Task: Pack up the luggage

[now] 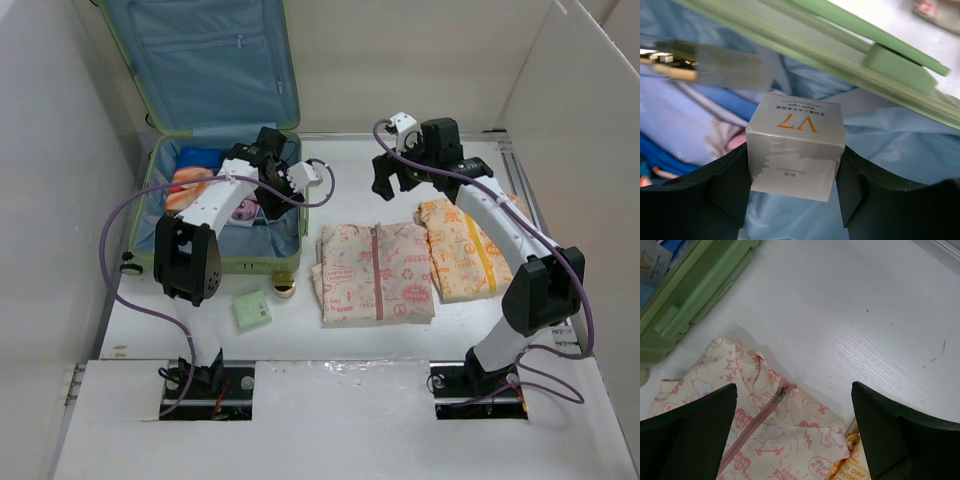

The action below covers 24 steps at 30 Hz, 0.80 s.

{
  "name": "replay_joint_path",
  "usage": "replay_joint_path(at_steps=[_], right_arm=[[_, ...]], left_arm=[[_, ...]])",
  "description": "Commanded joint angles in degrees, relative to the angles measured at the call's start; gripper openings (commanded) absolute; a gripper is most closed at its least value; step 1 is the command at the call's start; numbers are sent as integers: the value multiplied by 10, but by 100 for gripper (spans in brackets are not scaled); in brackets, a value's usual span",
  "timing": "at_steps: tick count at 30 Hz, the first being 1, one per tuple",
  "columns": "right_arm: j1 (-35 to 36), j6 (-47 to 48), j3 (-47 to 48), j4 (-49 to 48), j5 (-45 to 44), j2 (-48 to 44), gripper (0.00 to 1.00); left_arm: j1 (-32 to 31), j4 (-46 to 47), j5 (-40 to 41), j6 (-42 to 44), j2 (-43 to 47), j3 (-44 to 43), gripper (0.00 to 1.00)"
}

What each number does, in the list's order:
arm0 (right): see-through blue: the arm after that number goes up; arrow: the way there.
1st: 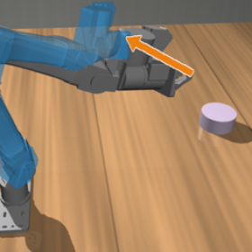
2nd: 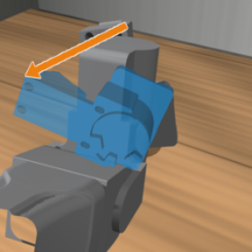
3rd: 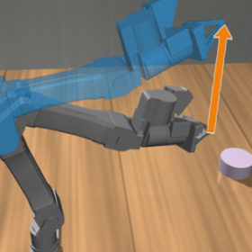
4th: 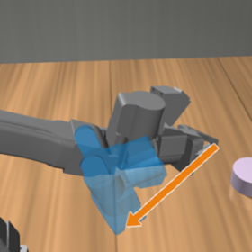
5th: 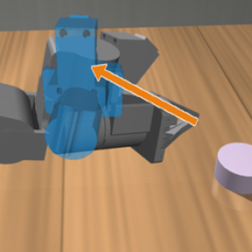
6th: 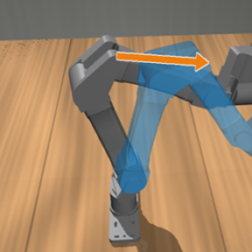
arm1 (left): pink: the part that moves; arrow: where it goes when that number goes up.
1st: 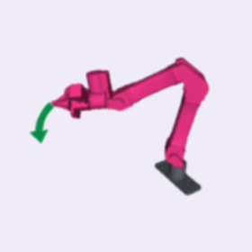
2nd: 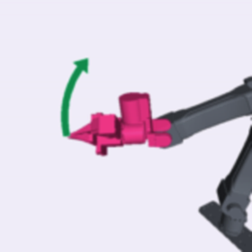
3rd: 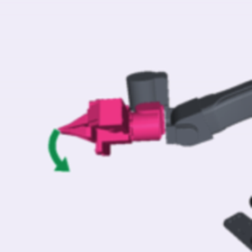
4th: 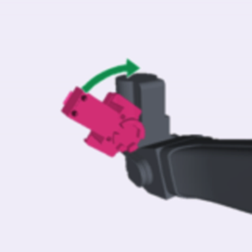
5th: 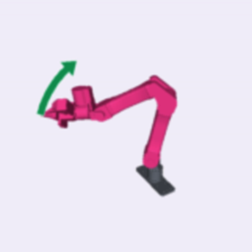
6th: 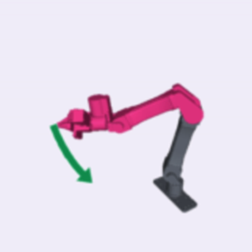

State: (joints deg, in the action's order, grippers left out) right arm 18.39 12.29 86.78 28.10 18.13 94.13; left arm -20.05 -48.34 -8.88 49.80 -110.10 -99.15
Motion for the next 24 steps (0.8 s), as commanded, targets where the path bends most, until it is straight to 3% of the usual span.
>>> replay_joint_path(at_steps=[1, 6, 16, 19, 24], right_arm=[[-4, 9, 14, -6, 17, 1, 100], [-4, -9, -10, -26, 25, 1, 100], [-4, -15, -5, -21, 25, 1, 100], [-4, -15, -5, -16, 20, -4, 100], [-4, -15, -5, -16, 20, -4, 100]], left_arm=[[-2, -32, -38, 33, 29, 20, 0], [-7, 6, -38, 33, 57, 116, 0], [-20, 115, 27, 28, 48, 180, 0], [-20, 122, 9, 44, 57, 188, 31], [-20, 219, 9, 110, 131, 264, 24]])
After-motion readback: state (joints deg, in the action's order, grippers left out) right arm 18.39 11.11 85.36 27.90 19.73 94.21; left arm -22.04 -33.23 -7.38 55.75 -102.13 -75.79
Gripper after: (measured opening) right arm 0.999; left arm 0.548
